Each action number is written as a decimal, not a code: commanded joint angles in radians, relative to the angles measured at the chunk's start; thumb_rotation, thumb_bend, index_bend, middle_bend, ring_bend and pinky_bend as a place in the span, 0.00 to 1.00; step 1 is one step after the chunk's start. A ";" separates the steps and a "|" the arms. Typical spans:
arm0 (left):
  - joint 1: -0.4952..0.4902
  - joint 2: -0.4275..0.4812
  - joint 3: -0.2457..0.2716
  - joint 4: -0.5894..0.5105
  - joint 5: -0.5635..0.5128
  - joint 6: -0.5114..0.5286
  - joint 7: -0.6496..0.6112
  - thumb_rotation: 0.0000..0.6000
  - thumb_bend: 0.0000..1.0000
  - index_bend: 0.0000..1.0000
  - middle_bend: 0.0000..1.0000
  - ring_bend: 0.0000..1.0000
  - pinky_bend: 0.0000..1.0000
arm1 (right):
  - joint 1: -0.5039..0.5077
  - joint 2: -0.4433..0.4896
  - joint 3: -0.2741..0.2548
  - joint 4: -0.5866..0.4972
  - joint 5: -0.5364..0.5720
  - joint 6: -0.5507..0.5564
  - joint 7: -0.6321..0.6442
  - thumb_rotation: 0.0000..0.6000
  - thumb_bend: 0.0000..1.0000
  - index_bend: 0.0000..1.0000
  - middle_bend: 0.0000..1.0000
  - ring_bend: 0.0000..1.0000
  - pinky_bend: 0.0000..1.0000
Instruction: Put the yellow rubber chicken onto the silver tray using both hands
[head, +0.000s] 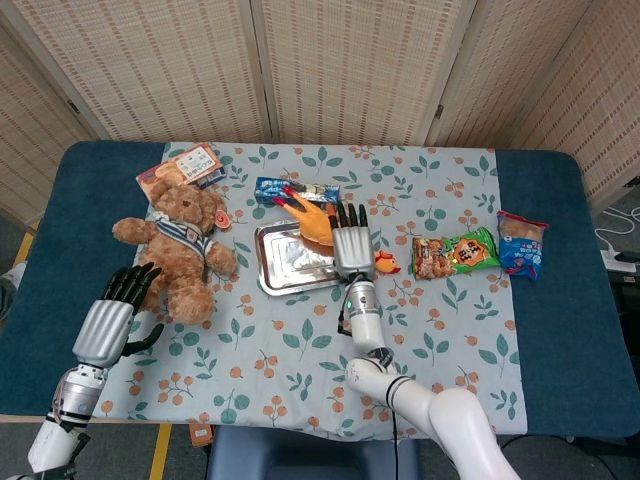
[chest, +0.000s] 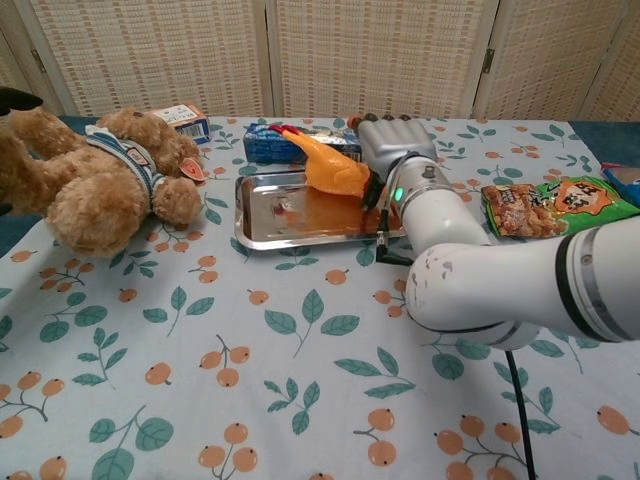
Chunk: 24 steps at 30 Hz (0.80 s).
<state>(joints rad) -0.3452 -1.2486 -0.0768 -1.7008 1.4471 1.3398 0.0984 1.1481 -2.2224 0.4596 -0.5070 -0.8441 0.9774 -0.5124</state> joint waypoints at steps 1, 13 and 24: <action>0.004 0.007 0.000 -0.010 0.002 0.004 0.007 1.00 0.32 0.00 0.00 0.00 0.03 | -0.083 0.110 -0.019 -0.210 -0.042 0.033 0.005 1.00 0.11 0.00 0.00 0.00 0.00; 0.052 0.067 0.037 -0.077 0.043 0.043 0.005 1.00 0.33 0.00 0.00 0.00 0.03 | -0.388 0.696 -0.127 -1.222 -0.057 0.142 -0.083 1.00 0.11 0.00 0.00 0.00 0.00; 0.203 0.141 0.151 -0.072 0.122 0.176 -0.013 1.00 0.35 0.00 0.00 0.00 0.03 | -0.757 0.994 -0.503 -1.450 -0.515 0.460 0.002 1.00 0.11 0.00 0.00 0.00 0.00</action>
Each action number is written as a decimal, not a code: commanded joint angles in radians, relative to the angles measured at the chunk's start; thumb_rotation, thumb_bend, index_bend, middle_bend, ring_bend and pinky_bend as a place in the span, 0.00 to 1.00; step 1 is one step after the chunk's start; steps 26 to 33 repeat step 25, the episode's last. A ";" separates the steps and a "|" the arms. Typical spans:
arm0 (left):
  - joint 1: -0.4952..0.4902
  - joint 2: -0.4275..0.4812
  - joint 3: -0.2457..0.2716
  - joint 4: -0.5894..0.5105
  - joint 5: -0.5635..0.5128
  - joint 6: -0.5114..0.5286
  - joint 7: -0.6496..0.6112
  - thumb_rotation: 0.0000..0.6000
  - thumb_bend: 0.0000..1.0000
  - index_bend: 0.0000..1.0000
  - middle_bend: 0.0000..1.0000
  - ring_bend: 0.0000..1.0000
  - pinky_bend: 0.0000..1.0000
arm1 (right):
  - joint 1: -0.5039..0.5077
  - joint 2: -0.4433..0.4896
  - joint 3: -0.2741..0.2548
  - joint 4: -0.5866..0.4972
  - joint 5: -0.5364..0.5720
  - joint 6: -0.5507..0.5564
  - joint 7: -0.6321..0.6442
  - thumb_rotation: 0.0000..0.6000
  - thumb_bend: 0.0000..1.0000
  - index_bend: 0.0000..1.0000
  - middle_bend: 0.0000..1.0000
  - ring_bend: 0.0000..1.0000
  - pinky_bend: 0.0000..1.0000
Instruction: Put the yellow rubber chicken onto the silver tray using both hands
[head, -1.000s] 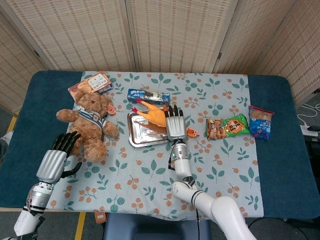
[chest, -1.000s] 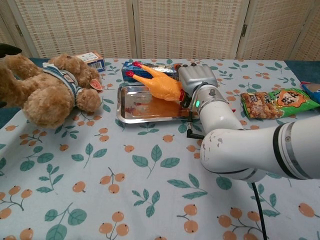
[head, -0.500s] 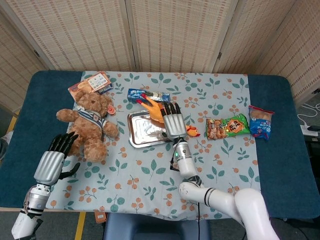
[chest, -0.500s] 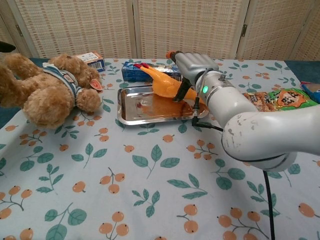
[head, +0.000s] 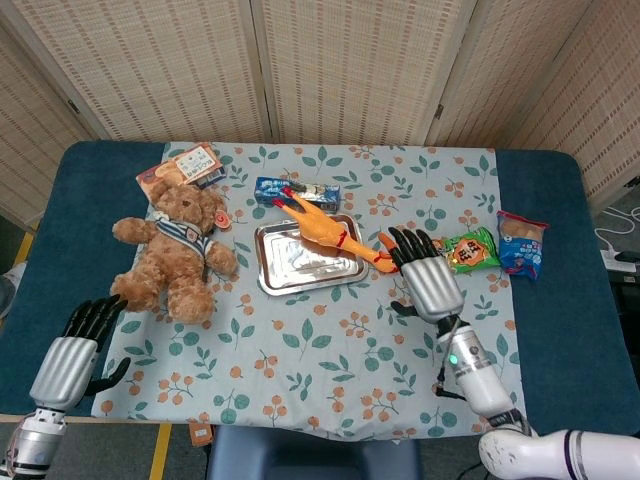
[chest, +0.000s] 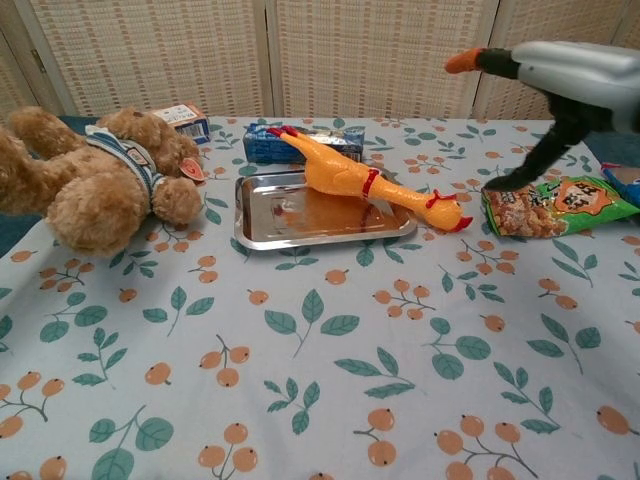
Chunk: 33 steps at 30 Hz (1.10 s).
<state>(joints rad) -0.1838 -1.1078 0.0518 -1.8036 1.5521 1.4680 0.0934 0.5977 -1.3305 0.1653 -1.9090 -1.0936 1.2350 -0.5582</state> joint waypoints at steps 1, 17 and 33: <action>0.056 -0.006 0.025 0.048 0.021 0.068 -0.008 1.00 0.35 0.00 0.00 0.00 0.03 | -0.244 0.108 -0.240 -0.030 -0.322 0.251 0.058 1.00 0.11 0.00 0.00 0.00 0.00; 0.104 -0.086 -0.009 0.231 0.099 0.168 -0.110 1.00 0.36 0.00 0.00 0.00 0.03 | -0.502 0.171 -0.341 0.176 -0.509 0.464 0.174 1.00 0.11 0.00 0.00 0.00 0.00; 0.100 -0.057 0.016 0.201 0.093 0.098 -0.083 1.00 0.36 0.00 0.00 0.00 0.03 | -0.523 0.198 -0.300 0.181 -0.498 0.444 0.225 1.00 0.11 0.00 0.00 0.00 0.00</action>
